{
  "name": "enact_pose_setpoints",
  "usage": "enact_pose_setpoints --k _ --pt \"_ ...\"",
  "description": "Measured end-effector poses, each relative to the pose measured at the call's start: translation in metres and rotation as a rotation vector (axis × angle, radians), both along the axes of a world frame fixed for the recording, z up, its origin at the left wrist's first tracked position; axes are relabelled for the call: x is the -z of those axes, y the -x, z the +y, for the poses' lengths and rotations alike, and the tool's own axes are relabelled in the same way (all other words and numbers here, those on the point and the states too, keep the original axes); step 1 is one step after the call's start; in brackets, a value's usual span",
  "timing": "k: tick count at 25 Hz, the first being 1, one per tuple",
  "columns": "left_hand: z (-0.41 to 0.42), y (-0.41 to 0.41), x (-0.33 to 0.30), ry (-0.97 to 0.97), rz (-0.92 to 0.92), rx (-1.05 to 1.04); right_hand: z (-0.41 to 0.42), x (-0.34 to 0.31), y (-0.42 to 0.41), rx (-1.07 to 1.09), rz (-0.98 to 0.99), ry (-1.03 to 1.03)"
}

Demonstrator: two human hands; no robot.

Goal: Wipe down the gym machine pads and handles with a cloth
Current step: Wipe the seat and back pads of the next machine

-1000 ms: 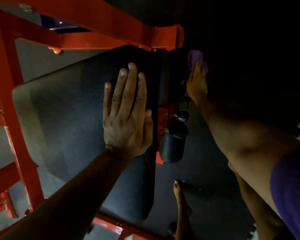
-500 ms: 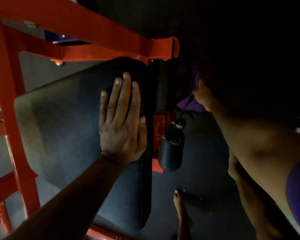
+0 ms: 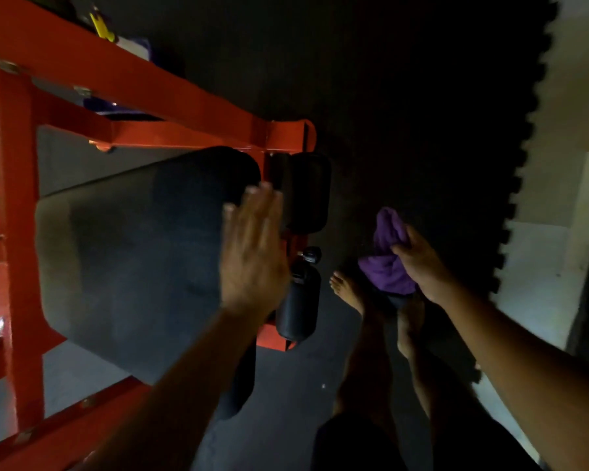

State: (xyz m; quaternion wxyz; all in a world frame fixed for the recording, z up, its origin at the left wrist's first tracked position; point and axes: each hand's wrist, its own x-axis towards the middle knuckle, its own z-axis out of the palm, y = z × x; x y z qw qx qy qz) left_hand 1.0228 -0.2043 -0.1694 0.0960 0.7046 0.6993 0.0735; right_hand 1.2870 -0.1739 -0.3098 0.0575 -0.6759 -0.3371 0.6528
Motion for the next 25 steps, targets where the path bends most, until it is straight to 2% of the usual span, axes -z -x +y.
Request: enact_pose_setpoints --k 2,4,6,9,11,14,16,18,21,23,24,25 --pt "-0.004 -0.048 0.034 0.185 -0.255 -0.03 -0.005 -0.005 -0.008 0.044 -0.025 -0.031" --pt "0.019 -0.069 0.09 0.313 -0.403 -0.226 -0.001 0.001 -0.007 0.071 -0.033 -0.048" --pt "0.053 -0.067 0.159 0.396 -0.374 -0.347 0.003 0.029 -0.003 0.042 -0.108 -0.108" --pt "0.087 -0.041 0.265 0.464 -0.192 -0.281 0.003 0.121 -0.007 -0.098 -0.169 -0.164" --pt "0.086 -0.025 0.305 0.425 -0.106 -0.271 0.017 0.122 0.018 -0.195 -0.209 -0.184" --pt "0.078 -0.011 0.331 0.324 -0.056 -0.238 0.035 0.14 0.044 -0.21 -0.116 -0.148" --pt "0.08 0.001 0.334 0.276 -0.11 -0.26 0.05 0.152 0.066 -0.146 -0.05 -0.077" --pt "0.081 0.018 0.334 0.255 -0.254 -0.357 0.052 0.191 0.08 -0.047 -0.068 -0.058" --pt "0.085 0.036 0.341 0.307 -0.485 -0.49 0.082 0.2 0.1 0.027 0.029 -0.11" --pt "0.095 0.044 0.344 0.376 -0.663 -0.715 0.114 0.207 0.127 0.164 0.134 -0.115" --pt "0.098 0.048 0.346 0.405 -0.704 -0.815 0.128 0.212 0.14 0.168 0.196 -0.155" --pt "0.1 0.052 0.348 0.413 -0.705 -0.862 0.134 0.222 0.143 0.057 0.266 -0.191"
